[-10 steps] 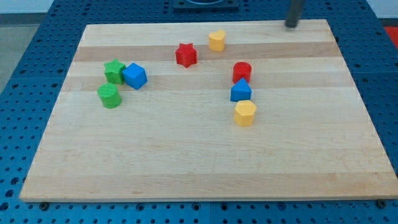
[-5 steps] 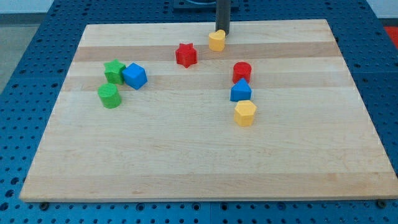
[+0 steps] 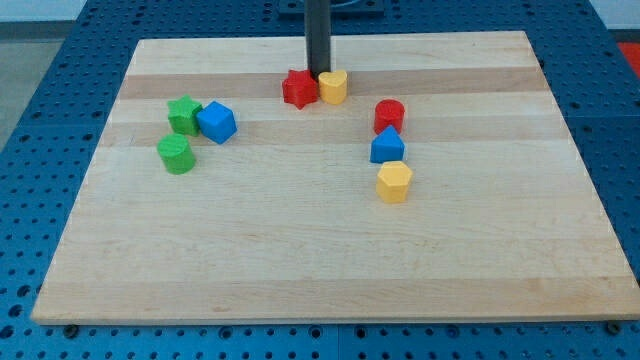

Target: Push the heart to the top left of the red circle

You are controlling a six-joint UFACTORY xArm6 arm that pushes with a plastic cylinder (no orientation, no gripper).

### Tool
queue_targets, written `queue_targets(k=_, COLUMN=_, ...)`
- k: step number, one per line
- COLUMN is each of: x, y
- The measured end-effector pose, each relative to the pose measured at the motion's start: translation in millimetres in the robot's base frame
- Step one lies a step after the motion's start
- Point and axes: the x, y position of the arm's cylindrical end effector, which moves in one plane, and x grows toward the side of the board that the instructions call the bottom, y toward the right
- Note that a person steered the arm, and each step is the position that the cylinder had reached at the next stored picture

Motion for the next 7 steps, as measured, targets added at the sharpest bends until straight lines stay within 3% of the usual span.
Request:
queue_targets(k=5, x=54, y=58)
queue_targets(k=7, x=4, y=25)
